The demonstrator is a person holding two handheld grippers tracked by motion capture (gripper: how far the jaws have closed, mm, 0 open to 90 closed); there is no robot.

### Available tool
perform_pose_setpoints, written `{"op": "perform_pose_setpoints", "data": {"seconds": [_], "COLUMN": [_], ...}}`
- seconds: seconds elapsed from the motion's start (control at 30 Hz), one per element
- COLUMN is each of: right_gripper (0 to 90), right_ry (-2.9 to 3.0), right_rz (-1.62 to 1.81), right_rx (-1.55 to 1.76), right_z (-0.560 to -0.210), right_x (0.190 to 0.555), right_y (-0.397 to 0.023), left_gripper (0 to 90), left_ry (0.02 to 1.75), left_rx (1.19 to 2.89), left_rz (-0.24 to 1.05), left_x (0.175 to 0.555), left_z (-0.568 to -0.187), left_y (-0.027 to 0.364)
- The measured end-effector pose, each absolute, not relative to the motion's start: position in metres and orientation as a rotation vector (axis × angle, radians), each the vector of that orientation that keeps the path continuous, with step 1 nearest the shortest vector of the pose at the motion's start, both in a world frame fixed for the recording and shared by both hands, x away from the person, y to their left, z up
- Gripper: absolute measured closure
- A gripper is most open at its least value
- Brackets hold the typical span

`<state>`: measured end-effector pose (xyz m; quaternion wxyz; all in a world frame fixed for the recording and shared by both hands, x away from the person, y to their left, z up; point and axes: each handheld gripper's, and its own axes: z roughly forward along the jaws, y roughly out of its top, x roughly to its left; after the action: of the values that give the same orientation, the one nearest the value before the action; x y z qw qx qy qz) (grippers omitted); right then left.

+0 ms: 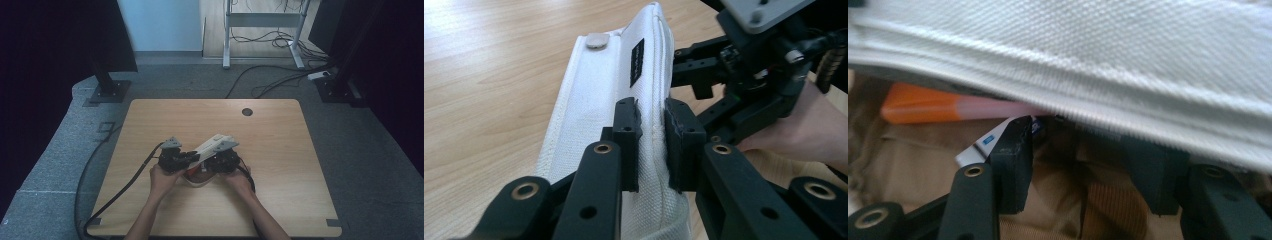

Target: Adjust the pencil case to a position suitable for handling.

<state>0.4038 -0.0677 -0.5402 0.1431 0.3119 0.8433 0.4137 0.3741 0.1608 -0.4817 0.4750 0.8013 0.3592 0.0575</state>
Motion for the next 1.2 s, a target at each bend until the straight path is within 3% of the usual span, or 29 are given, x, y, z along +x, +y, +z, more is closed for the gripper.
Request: {"op": "perform_pose_setpoints", "data": {"seconds": [0.43, 0.97, 1.2], "right_gripper": [39.3, 35.7, 34.2], "right_ry": [2.462, 2.499, 2.466], "right_rz": [1.22, 1.22, 1.259], "right_rx": [0.874, 0.878, 0.887], "right_z": [-0.527, -0.52, -0.512], "right_x": [0.399, 0.385, 0.38], "right_y": [-0.08, -0.106, -0.121], "left_gripper": [74.0, 55.5, 42.5], "left_ry": [0.877, 0.864, 0.857], "left_rx": [1.974, 1.987, 1.989], "left_rz": [0.18, 0.238, 0.247], "left_x": [0.377, 0.371, 0.37], "left_z": [-0.484, -0.48, -0.483], "left_y": [0.16, 0.162, 0.162]}}
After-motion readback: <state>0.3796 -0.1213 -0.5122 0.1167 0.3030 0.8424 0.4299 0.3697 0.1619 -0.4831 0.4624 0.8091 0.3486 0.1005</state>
